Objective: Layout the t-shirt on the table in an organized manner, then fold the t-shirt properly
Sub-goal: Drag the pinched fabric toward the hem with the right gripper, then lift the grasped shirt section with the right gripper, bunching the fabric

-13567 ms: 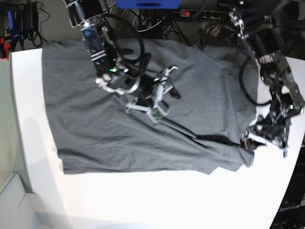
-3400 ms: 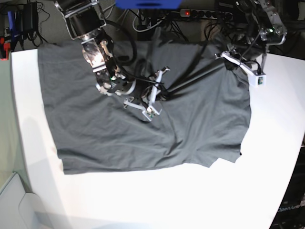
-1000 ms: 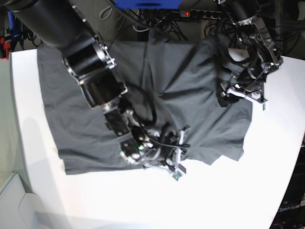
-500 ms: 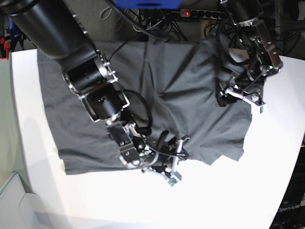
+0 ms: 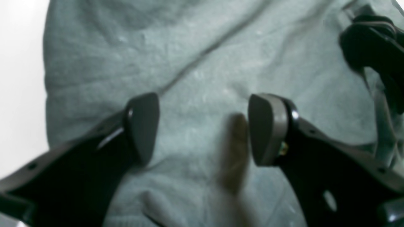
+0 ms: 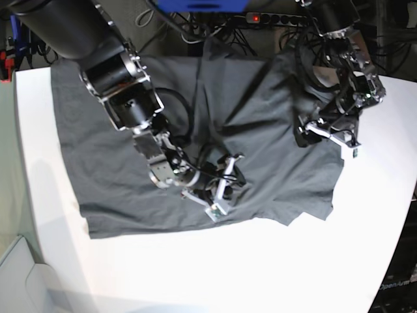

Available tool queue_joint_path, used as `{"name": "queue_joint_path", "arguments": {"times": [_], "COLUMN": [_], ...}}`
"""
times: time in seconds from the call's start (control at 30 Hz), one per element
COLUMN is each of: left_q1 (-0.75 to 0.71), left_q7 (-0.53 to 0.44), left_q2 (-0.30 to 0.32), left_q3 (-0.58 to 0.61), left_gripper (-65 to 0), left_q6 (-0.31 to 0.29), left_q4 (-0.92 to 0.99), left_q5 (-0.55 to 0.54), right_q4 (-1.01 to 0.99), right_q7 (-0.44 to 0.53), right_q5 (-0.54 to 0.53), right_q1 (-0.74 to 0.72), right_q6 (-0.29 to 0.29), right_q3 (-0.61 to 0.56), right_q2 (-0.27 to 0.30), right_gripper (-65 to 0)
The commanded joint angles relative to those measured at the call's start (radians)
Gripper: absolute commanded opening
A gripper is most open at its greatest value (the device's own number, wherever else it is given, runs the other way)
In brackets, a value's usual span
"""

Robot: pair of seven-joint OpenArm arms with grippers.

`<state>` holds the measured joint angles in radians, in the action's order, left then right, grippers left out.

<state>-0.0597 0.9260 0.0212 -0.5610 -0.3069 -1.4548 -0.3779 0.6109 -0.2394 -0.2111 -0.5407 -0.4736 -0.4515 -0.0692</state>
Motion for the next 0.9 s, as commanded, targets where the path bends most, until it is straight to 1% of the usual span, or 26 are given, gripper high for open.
{"name": "queue_joint_path", "arguments": {"times": [0.0,0.1,0.23,0.3,0.43,0.57,0.63,0.7,0.87], "left_q1": [-0.012,-0.012,-0.012,-0.012,-0.007,0.001,-0.001,-0.002,-0.015], "left_q7": [0.080,0.080,0.083,0.083,0.084,0.089,0.121,0.149,0.178], "left_q2": [-0.005,-0.005,-0.013,-0.014,-0.019,-0.036,-0.039,-0.060,-0.082], "left_q3": [0.003,0.008,0.009,0.009,0.009,0.011,0.011,0.011,0.012], "left_gripper": [-20.7,-20.7,-20.7,-20.7,-20.7,-20.7,-20.7,-20.7,-20.7], "left_q6": [0.021,0.021,0.021,0.021,0.021,0.021,0.016,0.016,0.016], "left_q4": [0.015,0.015,0.015,0.015,0.015,0.007,-0.011,-0.033,-0.091], "left_q5": [0.038,0.032,0.030,0.030,0.029,0.029,0.029,0.029,0.030], "right_q4": [-0.001,0.001,0.007,0.066,0.281,0.475,0.534,0.564,0.573], "right_q7": [-0.058,-0.085,-0.130,-0.150,-0.200,-0.268,-0.301,-0.326,-0.357], "right_q5": [0.023,0.023,0.022,0.025,0.026,0.028,0.028,0.028,0.029], "right_q1": [-0.006,0.021,0.072,0.127,0.265,0.376,0.416,0.442,0.477], "right_q6": [0.014,0.014,0.014,0.014,0.014,0.014,0.014,0.013,0.013], "right_q3": [0.021,0.087,0.133,0.135,0.132,0.132,0.130,0.130,0.128], "right_q2": [0.021,0.059,0.108,0.133,0.171,0.190,0.190,0.190,0.191], "right_gripper": [-43.5,-45.8,-46.0,-46.0,-46.0,-45.7,-45.7,-45.7,-46.0]}}
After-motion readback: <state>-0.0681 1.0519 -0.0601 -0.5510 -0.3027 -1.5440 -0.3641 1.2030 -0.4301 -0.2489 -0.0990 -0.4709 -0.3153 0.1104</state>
